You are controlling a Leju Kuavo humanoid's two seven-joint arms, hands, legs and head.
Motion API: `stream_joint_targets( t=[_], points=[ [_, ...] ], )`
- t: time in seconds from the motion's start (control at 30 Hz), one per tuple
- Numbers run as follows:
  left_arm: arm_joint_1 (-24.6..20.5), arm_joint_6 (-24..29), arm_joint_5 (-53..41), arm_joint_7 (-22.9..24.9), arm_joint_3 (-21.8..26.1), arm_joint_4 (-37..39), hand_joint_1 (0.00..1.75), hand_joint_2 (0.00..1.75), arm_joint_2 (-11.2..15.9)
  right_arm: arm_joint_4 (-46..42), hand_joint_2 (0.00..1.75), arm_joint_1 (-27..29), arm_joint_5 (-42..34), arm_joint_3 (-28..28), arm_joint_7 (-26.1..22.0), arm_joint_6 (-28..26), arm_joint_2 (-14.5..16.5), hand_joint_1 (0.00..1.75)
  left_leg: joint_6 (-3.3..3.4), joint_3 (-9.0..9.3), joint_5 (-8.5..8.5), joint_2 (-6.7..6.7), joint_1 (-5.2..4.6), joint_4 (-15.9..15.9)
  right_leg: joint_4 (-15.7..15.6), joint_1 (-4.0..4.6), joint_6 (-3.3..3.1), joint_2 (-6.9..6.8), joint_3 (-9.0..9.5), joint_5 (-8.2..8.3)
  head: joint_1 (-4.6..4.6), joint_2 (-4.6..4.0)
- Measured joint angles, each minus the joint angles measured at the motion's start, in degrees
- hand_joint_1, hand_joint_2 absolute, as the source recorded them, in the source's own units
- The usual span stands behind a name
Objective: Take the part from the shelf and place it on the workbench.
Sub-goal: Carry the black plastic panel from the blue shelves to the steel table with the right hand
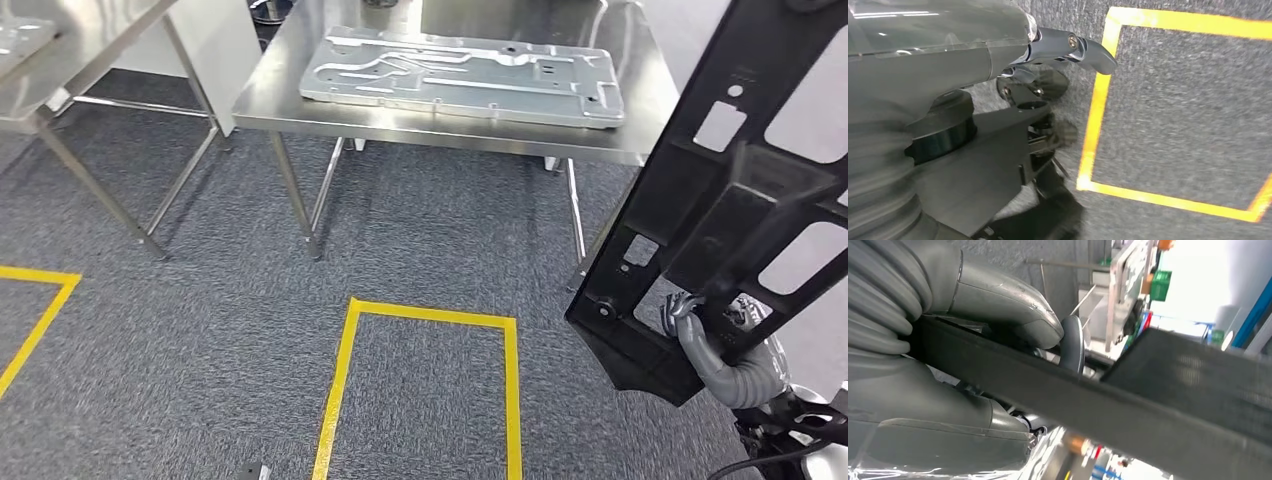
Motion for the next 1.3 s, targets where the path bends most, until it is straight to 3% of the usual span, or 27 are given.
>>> stream_joint_targets(
  t=[0.07, 0.1, 0.17, 0.23, 0.33, 0.4, 0.47, 0.5, 0.53, 0.57, 0.6, 0.7, 0.77, 0.87, 0.9, 0.97, 1.03, 1.07, 1.1, 1.13, 1.2, 1.23, 1.3],
  points=[
    [0.17, 0.0, 0.0, 0.02, 0.0, 0.0, 0.0, 1.75, -0.05, 0.35, 1.75, -0.02, 0.03, 0.0, 0.04, 0.02, -0.02, 1.75, -0.11, 0.02, -0.26, 1.48, -0.07, 0.17, 2.78, -0.37, 0.45, -0.61, -1.21, -0.17, 0.0, 0.0],
    [0.16, 0.0, 0.0, 0.02, 0.0, 0.0, 0.0, 1.75, -0.08, 0.5, 1.75, -0.06, 0.05, -0.01, 0.05, 0.03, -0.04, 1.75, -0.26, 0.06, -0.45, 2.12, -0.04, 0.33, 0.53, -0.53, 0.63, -0.91, 0.04, 1.35, 0.01, 0.0],
    [0.06, 0.0, 0.0, 0.02, 0.0, 0.0, 0.0, 1.75, -0.14, 0.7, 1.75, -0.26, 0.06, -0.01, 0.08, 0.03, -0.08, 1.75, -0.8, 0.14, -1.06, 3.2, -0.09, 0.92, -7.48, -0.62, 0.67, -2.81, 4.49, 4.82, 0.0, 0.0],
    [-0.02, 0.01, 0.0, 0.02, 0.0, 0.0, 0.0, 1.75, -0.14, 0.91, 1.75, -0.54, 0.1, 0.0, 0.1, 0.03, -0.1, 1.75, -1.54, 0.26, -1.72, 4.06, -0.39, 1.57, -12.15, -0.42, 0.07, -4.3, 6.88, 6.14, -0.01, 0.0],
    [-0.2, 0.02, 0.0, 0.03, 0.0, 0.0, 0.0, 1.75, -0.14, 1.22, 1.75, -0.9, 0.34, 0.04, 0.28, 0.05, -0.11, 1.75, -2.47, 0.66, -2.17, 5.33, -0.58, 1.62, -12.42, -0.33, -1.04, -3.06, 6.64, 6.1, -0.02, 0.0],
    [-0.39, 0.02, 0.0, 0.04, 0.0, 0.0, 0.0, 1.75, -0.14, 1.29, 1.75, -1.1, 0.38, 0.04, 0.33, 0.05, -0.12, 1.75, -3.05, 0.02, -3.89, 3.76, -0.32, 3.66, -12.62, -0.58, -1.77, -2.08, 6.66, 6.32, -0.03, 0.0],
    [-0.37, 0.02, -0.04, 0.06, 0.0, 0.0, 0.0, 1.75, -0.13, 1.3, 1.75, -1.24, 0.11, 0.04, 0.28, 0.04, -0.13, 1.75, -3.39, -2.89, -7.55, 0.86, -0.08, 10.29, -12.71, -0.62, -2.3, -1.28, 6.63, 6.43, -0.03, 0.0],
    [-0.26, 0.04, -0.08, 0.1, 0.0, 0.0, 0.0, 1.75, -0.12, 1.3, 1.75, -1.25, -0.08, 0.04, 0.24, 0.02, -0.13, 1.75, -3.42, -4.85, -9.24, 0.1, -0.06, 14.32, -12.7, -0.51, -2.45, -0.87, 6.58, 6.44, -0.03, 0.0],
    [-0.15, 0.05, -0.11, 0.19, 0.0, 0.0, 0.0, 1.75, -0.11, 1.3, 1.75, -1.15, -0.27, 0.04, 0.16, -0.01, -0.13, 1.75, -3.37, -6.43, -10.09, -0.23, -0.07, 17.38, -12.67, -0.36, -2.51, -0.39, 6.57, 6.44, -0.03, 0.0],
    [-0.07, 0.06, -0.13, 0.29, 0.0, 0.0, 0.0, 1.75, -0.1, 1.3, 1.75, -1.02, -0.4, 0.02, 0.08, -0.03, -0.13, 1.75, -3.23, -7.18, -9.86, -0.34, -0.08, 18.52, -12.65, -0.21, -2.53, 0.03, 6.58, 6.43, -0.03, 0.0],
    [-0.05, 0.05, -0.13, 0.43, 0.0, 0.0, 0.0, 1.75, -0.1, 1.3, 1.75, -0.88, -0.49, 0.0, 0.01, -0.06, -0.12, 1.75, -2.96, -6.84, -8.48, -0.38, -0.12, 17.3, -12.63, -0.05, -2.54, 0.42, 6.62, 6.43, -0.03, 0.0],
    [-0.22, -0.19, -0.09, 0.92, 0.0, 0.0, 0.0, 1.75, -0.05, 1.28, 1.75, -0.74, -0.54, -0.08, -0.06, -0.09, -0.13, 1.75, -1.58, -2.11, -2.61, -0.96, -0.47, 6.08, -12.6, 0.32, -2.42, 1.27, 6.79, 6.45, -0.03, 0.0],
    [-0.41, -0.44, -0.04, 1.17, 0.0, 0.0, 0.0, 1.75, 0.02, 1.28, 1.75, -0.79, -0.51, -0.12, -0.01, -0.11, -0.17, 1.75, -1.0, -0.67, -1.57, -1.28, -0.74, 2.38, -12.59, 0.35, -2.01, 1.55, 6.68, 6.49, -0.03, 0.0],
    [-0.48, -0.6, -0.02, 1.27, 0.0, 0.0, 0.0, 1.75, 0.05, 1.28, 1.75, -0.82, -0.49, -0.14, 0.05, -0.13, -0.2, 1.75, -0.97, -0.69, -1.65, -1.19, -0.82, 2.15, -12.61, 0.29, -1.69, 1.65, 6.57, 6.51, -0.03, 0.0],
    [-0.52, -0.72, -0.03, 1.33, -0.02, 0.0, 0.0, 1.75, 0.02, 1.29, 1.75, -0.82, -0.51, -0.24, 0.19, -0.18, -0.44, 1.75, -0.68, -0.44, -1.41, -1.11, -0.75, 1.69, -12.56, 0.22, -1.35, 1.56, 6.65, 6.43, -0.03, 0.0],
    [-0.61, -1.01, -0.08, 1.47, -0.06, 0.0, 0.0, 1.75, -0.05, 1.38, 1.75, -1.24, -0.87, -0.68, 0.68, -0.27, -1.22, 1.75, 0.08, 0.19, -0.93, -0.81, -0.54, 0.63, -7.44, 0.04, -0.34, 0.7, 4.18, 3.72, -0.02, 0.0],
    [-0.56, -1.2, -0.13, 1.55, -0.1, 0.0, 0.0, 1.75, -0.11, 1.58, 1.75, -1.67, -1.34, -1.03, 1.29, -0.28, -1.88, 1.75, 0.55, 0.72, -0.91, -0.43, -0.42, 0.08, 1.17, -0.16, 0.52, -0.17, -0.42, 0.14, -0.01, 0.0],
    [-0.48, -1.22, -0.15, 1.56, -0.1, 0.0, 0.0, 1.75, -0.13, 1.73, 1.75, -1.69, -1.46, -1.07, 1.55, -0.27, -2.0, 1.75, 0.52, 0.93, -1.14, -0.31, -0.42, 0.1, 3.35, -0.24, 0.71, -0.29, -1.77, -0.09, -0.01, 0.0],
    [-0.44, -1.23, -0.16, 1.57, -0.11, 0.0, 0.0, 1.75, -0.13, 1.88, 1.75, -1.68, -1.52, -1.12, 1.74, -0.26, -2.11, 1.75, 0.44, 1.25, -1.42, -0.22, -0.4, 0.13, 3.29, -0.31, 0.84, -0.39, -1.99, 0.82, -0.01, 0.0],
    [-0.43, -1.25, -0.17, 1.58, -0.13, 0.0, 0.0, 1.75, -0.16, 2.01, 1.75, -1.69, -1.57, -1.21, 1.87, -0.24, -2.26, 1.75, 0.28, 1.73, -1.78, -0.17, -0.36, 0.15, 0.69, -0.38, 0.92, -0.54, -0.88, 2.84, -0.01, 0.0],
    [-0.47, -1.27, -0.17, 1.59, -0.17, 0.0, 0.0, 1.75, -0.26, 2.17, 1.75, -1.76, -1.62, -1.44, 1.93, -0.21, -2.56, 1.75, -0.17, 2.78, -2.72, -0.07, -0.35, 0.21, -7.65, -0.46, 0.87, -1.14, 3.22, 6.93, -0.01, 0.0],
    [-0.52, -1.27, -0.17, 1.6, -0.19, 0.0, 0.0, 1.75, -0.29, 2.22, 1.75, -1.81, -1.66, -1.55, 1.93, -0.2, -2.71, 1.75, -0.47, 3.15, -3.22, -0.03, -0.45, 0.29, -10.85, -0.36, 0.52, -1.31, 4.87, 7.89, -0.01, 0.0],
    [-0.6, -1.28, -0.17, 1.64, -0.2, 0.0, 0.0, 1.75, -0.32, 2.37, 1.75, -1.87, -1.7, -1.67, 1.97, -0.18, -2.9, 1.75, -1.09, 3.53, -3.98, 0.07, -0.69, 0.23, -12.67, -0.01, -0.45, -1.33, 5.92, 7.29, -0.01, 0.0]
  ],
)
